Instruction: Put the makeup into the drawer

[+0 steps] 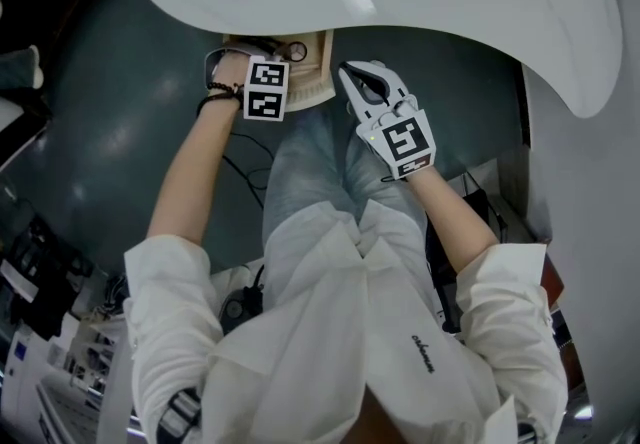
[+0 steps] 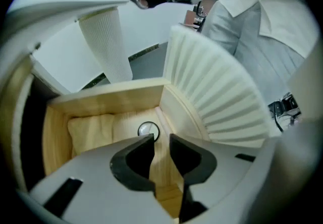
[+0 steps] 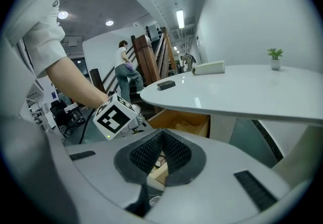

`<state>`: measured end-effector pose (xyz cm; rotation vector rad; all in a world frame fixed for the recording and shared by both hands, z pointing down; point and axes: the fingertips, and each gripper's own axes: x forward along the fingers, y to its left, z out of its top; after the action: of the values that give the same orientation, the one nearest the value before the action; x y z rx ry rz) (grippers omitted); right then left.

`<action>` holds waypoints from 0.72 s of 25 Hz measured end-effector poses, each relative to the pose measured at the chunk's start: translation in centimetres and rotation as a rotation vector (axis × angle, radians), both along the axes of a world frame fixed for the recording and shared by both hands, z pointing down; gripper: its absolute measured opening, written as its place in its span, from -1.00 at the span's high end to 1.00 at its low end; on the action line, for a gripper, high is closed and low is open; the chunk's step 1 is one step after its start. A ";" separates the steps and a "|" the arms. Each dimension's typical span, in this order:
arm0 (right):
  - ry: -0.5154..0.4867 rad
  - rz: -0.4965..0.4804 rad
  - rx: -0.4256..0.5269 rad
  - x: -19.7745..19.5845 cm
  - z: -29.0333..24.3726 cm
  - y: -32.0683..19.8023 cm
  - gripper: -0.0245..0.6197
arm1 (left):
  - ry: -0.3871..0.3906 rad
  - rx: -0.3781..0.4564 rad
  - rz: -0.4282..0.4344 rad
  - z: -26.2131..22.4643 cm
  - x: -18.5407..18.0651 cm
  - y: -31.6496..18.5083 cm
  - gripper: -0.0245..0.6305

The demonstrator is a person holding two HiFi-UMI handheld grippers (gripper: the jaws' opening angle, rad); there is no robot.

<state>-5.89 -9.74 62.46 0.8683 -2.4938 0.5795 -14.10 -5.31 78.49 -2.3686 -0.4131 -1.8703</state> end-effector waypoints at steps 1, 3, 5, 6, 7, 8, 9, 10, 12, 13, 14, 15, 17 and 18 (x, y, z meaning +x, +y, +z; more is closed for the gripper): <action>-0.009 0.006 0.014 0.1 -0.7 -0.2 0.87 | 0.033 0.027 0.004 -1.3 0.2 -0.2 0.61; -0.035 0.025 0.051 0.4 -3.0 -0.7 0.87 | 0.104 0.082 -0.010 -4.7 0.6 -0.4 0.72; -0.065 0.057 0.085 1.1 -6.2 -1.0 0.87 | 0.197 0.121 -0.068 -9.0 1.3 -0.2 0.80; -0.080 0.077 0.101 1.5 -8.0 -1.1 0.87 | 0.262 0.135 -0.120 -11.6 1.9 -0.1 0.83; -0.092 0.098 0.117 1.9 -9.8 -1.3 0.87 | 0.338 0.150 -0.185 -14.5 2.6 -0.3 0.83; -0.103 0.121 0.136 2.4 -11.6 -1.6 0.87 | 0.421 0.168 -0.258 -17.4 3.2 -0.7 0.84; -0.112 0.144 0.162 3.0 -13.4 -2.1 0.87 | 0.508 0.195 -0.336 -20.4 3.7 -1.7 0.84; -0.122 0.172 0.197 3.7 -15.3 -2.9 0.87 | 0.597 0.229 -0.414 -23.4 4.1 -3.0 0.84; -0.140 0.227 0.272 5.4 -18.9 -4.4 0.87 | 0.785 0.304 -0.565 -29.6 4.5 -5.7 0.84; -0.145 0.253 0.307 6.4 -20.8 -4.9 0.87 | 0.881 0.337 -0.628 -32.7 4.5 -6.7 0.84; -0.150 0.280 0.342 7.5 -22.7 -5.2 0.87 | 0.975 0.368 -0.681 -35.9 4.5 -7.5 0.84; -0.156 0.308 0.376 8.6 -24.6 -5.5 0.87 | 1.064 0.392 -0.732 -39.0 4.3 -8.2 0.84; -0.163 0.367 0.439 11.1 -28.1 -5.7 0.87 | 1.227 0.391 -0.891 -44.5 3.6 -9.1 0.84; -0.165 0.396 0.467 12.3 -29.7 -5.6 0.87 | 1.296 0.382 -0.972 -46.7 3.1 -9.3 0.84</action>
<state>6.43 -15.36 32.76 1.5694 -2.6669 0.1860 -10.98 -14.62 31.75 -2.9532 1.1981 -0.0292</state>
